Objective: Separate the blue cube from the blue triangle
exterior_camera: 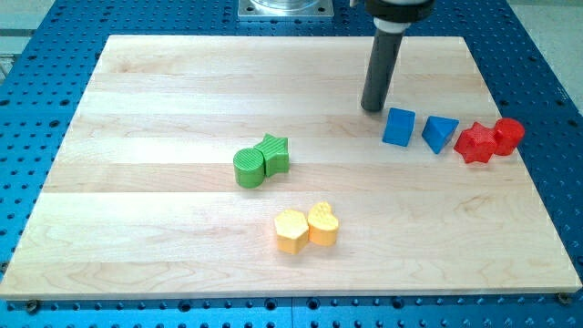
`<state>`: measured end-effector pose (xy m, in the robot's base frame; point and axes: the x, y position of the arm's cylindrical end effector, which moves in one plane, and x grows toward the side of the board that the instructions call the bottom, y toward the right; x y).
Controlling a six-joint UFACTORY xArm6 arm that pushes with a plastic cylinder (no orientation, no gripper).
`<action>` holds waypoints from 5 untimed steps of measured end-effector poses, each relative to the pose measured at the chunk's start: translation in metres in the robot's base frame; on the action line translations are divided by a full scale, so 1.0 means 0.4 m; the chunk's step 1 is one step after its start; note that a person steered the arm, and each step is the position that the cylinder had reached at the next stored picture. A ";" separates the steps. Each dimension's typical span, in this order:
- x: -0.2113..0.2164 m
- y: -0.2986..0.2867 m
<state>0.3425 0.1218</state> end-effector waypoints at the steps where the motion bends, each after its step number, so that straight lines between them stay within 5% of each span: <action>1: 0.048 0.000; 5: 0.092 0.119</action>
<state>0.3795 0.1695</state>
